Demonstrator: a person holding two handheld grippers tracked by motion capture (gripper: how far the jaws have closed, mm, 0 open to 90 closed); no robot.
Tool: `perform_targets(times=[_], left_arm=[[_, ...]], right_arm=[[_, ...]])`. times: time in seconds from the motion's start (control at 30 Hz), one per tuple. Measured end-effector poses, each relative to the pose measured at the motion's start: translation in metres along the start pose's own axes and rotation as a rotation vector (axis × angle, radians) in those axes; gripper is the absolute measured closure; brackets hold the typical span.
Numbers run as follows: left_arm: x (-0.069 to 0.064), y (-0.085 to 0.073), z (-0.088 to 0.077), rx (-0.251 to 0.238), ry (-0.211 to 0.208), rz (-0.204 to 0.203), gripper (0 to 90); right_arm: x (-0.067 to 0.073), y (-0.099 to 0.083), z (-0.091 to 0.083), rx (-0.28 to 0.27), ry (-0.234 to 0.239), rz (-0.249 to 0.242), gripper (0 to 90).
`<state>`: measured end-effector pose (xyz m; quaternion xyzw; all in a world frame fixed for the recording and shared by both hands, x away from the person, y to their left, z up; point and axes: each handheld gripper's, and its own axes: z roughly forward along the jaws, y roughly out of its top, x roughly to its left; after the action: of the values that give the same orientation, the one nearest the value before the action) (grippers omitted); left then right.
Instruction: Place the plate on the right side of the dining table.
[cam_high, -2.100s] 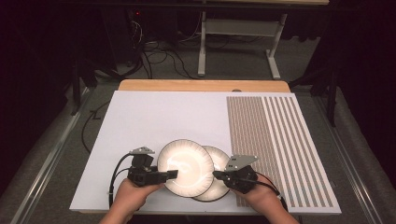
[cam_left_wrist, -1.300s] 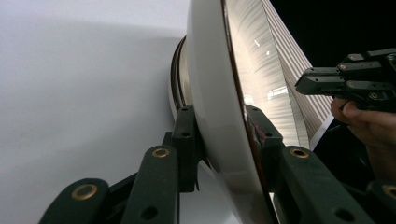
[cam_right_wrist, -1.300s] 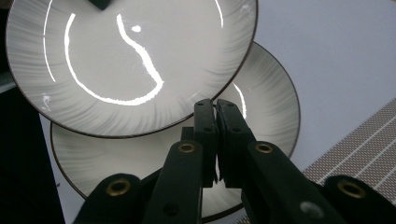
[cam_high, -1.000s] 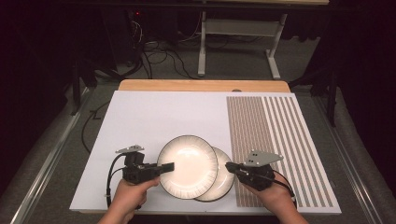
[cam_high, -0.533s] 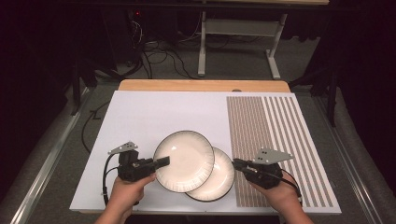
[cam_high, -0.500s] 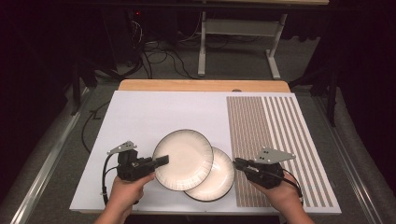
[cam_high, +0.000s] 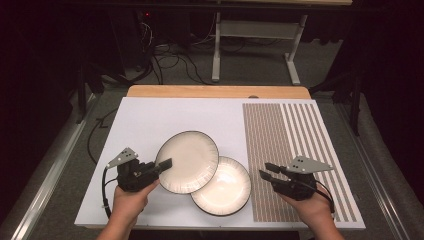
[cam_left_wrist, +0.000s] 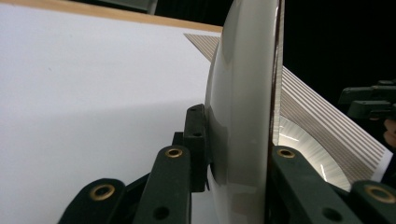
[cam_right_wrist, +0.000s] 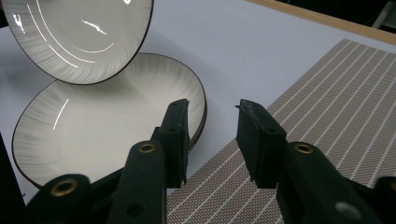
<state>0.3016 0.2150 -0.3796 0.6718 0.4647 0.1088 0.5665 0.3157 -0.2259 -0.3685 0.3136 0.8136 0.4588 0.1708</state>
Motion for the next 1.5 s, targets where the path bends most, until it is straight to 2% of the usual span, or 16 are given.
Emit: perform_targets(times=[0.13, 0.17, 0.2, 0.23, 0.27, 0.3, 0.33, 0.43, 0.67, 0.7, 0.73, 0.77, 0.9, 1.13, 1.3, 1.5], left_arm=[[-0.002, 0.000, -0.002, -0.021, 0.010, 0.042, 77.2], [-0.003, 0.000, -0.002, -0.023, 0.014, 0.061, 77.1], [-0.003, 0.000, -0.002, -0.023, 0.014, 0.061, 77.0], [-0.005, 0.000, -0.003, -0.029, 0.017, 0.091, 76.9], [-0.005, 0.000, -0.003, -0.029, 0.017, 0.091, 76.9], [-0.007, -0.001, -0.003, -0.033, 0.020, 0.121, 76.9], [-0.007, -0.001, -0.003, -0.033, 0.020, 0.121, 76.9], [-0.011, -0.001, -0.004, -0.039, 0.022, 0.169, 76.7], [-0.013, -0.001, -0.005, -0.038, 0.025, 0.212, 76.4], [-0.013, -0.001, -0.005, -0.040, 0.025, 0.218, 76.4], [-0.014, -0.001, -0.005, -0.040, 0.024, 0.222, 76.4], [-0.014, -0.001, -0.005, -0.038, 0.021, 0.231, 76.5], [-0.016, 0.000, -0.006, -0.037, 0.021, 0.255, 76.5], [-0.017, 0.000, -0.006, -0.034, 0.029, 0.277, 76.0], [-0.017, -0.001, -0.006, -0.035, 0.029, 0.278, 76.1], [-0.017, -0.001, -0.005, -0.034, 0.028, 0.281, 76.0]], right_arm=[[-0.005, -0.001, -0.009, -0.022, -0.032, 0.015, 55.2], [-0.006, -0.002, -0.012, -0.034, -0.040, 0.026, 49.0], [-0.006, -0.002, -0.012, -0.034, -0.040, 0.026, 49.0], [-0.009, -0.004, -0.016, -0.054, -0.057, 0.025, 40.5], [-0.009, -0.004, -0.016, -0.054, -0.057, 0.025, 40.5], [-0.011, -0.005, -0.019, -0.072, -0.065, 0.037, 35.6], [-0.011, -0.005, -0.019, -0.072, -0.065, 0.037, 35.6], [-0.015, -0.007, -0.027, -0.113, -0.083, 0.052, 25.3], [-0.017, -0.010, -0.034, -0.153, -0.105, 0.060, 14.1], [-0.018, -0.011, -0.035, -0.166, -0.120, 0.061, 8.2], [-0.018, -0.011, -0.035, -0.166, -0.120, 0.061, 8.2], [-0.018, -0.012, -0.034, -0.169, -0.135, 0.062, 0.4], [-0.018, -0.015, -0.034, -0.171, -0.160, 0.062, 0.4], [-0.018, -0.014, -0.033, -0.182, -0.165, 0.058, 0.4], [-0.015, -0.013, -0.030, -0.189, -0.135, 0.028, 1.0], [-0.003, -0.001, -0.020, -0.190, -0.089, 0.022, 3.1]])
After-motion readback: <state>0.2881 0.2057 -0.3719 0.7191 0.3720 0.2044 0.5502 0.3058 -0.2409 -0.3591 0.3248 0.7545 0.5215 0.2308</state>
